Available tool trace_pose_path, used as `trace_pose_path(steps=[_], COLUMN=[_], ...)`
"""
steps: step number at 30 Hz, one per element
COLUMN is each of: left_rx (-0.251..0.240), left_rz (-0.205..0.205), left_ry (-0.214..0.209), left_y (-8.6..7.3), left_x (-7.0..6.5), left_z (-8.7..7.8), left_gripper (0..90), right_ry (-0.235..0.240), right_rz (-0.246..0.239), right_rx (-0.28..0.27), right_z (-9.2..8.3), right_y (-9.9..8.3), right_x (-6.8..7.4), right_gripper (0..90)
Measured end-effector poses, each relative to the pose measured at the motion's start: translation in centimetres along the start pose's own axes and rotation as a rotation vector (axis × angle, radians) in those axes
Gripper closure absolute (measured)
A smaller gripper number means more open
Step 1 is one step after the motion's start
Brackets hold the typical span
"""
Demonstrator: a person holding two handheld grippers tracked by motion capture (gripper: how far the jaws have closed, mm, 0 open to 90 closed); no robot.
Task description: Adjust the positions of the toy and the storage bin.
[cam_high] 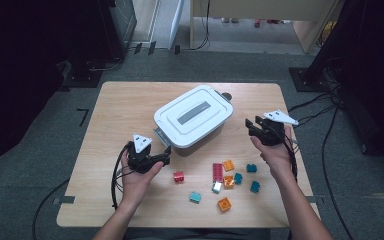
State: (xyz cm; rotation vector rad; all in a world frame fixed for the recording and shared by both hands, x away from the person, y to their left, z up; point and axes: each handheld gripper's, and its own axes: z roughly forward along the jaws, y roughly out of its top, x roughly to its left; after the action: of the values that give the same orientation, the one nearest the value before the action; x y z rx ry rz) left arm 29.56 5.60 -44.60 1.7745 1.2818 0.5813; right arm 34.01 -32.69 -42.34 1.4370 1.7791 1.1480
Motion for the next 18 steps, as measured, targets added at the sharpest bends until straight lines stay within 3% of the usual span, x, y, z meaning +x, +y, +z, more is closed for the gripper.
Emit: trace_pose_path(steps=[3, 6, 7, 8, 10, 18], left_rx=[0.0, -0.009, -0.012, -0.013, -0.019, -0.006], left_rz=[-0.015, -0.029, -0.029, -0.033, -0.043, -0.078], left_ry=[0.015, 0.023, 0.028, 0.026, 0.016, -0.03], left_y=[0.1, 0.3, 0.3, 0.3, 0.4, 0.4], left_x=[0.7, 1.3, 1.4, 1.5, 1.9, 3.0], left_z=[0.0, 0.0, 0.0, 0.0, 0.1, 0.5], left_gripper=[15.7, 21.1, 24.3, 24.3, 31.2, 42.6], right_ry=[0.008, 0.02, 0.061, 0.061, 0.107, 0.131], right_rz=[-0.003, 0.025, 0.059, 0.059, 0.11, 0.157], right_rx=[-0.021, -0.021, 0.006, 0.006, 0.026, -0.012], right_z=[0.5, 1.3, 2.1, 2.1, 3.0, 4.3], right_y=[0.1, 0.2, 0.3, 0.3, 0.5, 1.0], right_x=[0.5, 0.7, 0.4, 0.4, 0.0, 0.9], right_gripper=[62.7, 66.5, 67.2, 67.2, 66.9, 67.9])
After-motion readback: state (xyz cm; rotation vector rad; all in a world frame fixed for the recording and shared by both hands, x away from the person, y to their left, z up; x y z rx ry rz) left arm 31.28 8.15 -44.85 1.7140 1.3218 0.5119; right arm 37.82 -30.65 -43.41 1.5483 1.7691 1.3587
